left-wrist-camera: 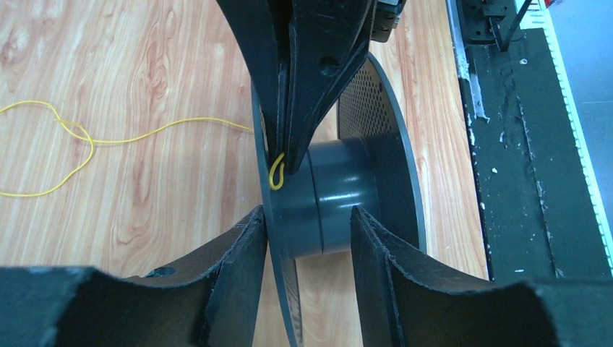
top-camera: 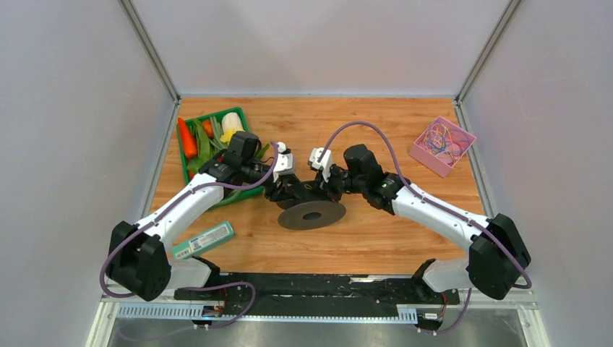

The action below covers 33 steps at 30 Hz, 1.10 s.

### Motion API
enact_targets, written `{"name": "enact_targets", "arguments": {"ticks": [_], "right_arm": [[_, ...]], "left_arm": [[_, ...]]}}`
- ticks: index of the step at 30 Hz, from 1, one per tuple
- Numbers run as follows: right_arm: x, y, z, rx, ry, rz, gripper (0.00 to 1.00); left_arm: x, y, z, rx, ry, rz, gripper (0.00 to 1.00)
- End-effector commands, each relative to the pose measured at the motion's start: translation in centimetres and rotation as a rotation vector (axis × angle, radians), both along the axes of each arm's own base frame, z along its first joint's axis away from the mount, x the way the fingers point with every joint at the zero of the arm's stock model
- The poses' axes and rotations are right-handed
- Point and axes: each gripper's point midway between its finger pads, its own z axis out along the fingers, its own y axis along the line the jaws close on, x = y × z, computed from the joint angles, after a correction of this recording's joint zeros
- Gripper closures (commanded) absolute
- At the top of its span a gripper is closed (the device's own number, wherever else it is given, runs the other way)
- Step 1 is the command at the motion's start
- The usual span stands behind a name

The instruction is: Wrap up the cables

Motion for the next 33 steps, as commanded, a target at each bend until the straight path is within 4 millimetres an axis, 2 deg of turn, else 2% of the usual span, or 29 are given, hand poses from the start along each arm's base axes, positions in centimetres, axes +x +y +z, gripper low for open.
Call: {"name": "enact_targets", "arguments": {"ticks": [1, 7, 13, 25, 33], "right_arm": [[0.8, 0.9, 1.8, 0.063, -0.061, -0.009, 1.0], [0.1, 1.0, 0.7, 0.049, -0.04, 0.026, 1.0], [-0.2, 0.2, -0.7, 0.011, -0.044, 0.024, 1.0], [0.5, 0.6, -0.6, 0.018, -0.048, 0.003, 1.0], [0.9, 0.6, -0.7, 0.013, -0.044, -0.014, 1.0]], "left_arm": [[0.0, -1.4, 1.0, -0.054, -0.068, -0.078, 0.46], [0.6, -1.9, 0.7, -0.056, -0.066, -0.077, 0.48], [0.7, -2.0, 0.3, -0.053, -0.06, -0.076, 0.49], [2.0, -2.9, -0.6, -0.074, -0.06, -0.006, 0.56], [2.0, -3.2, -0.8, -0.08, -0.069, -0.019, 0.68]]}}
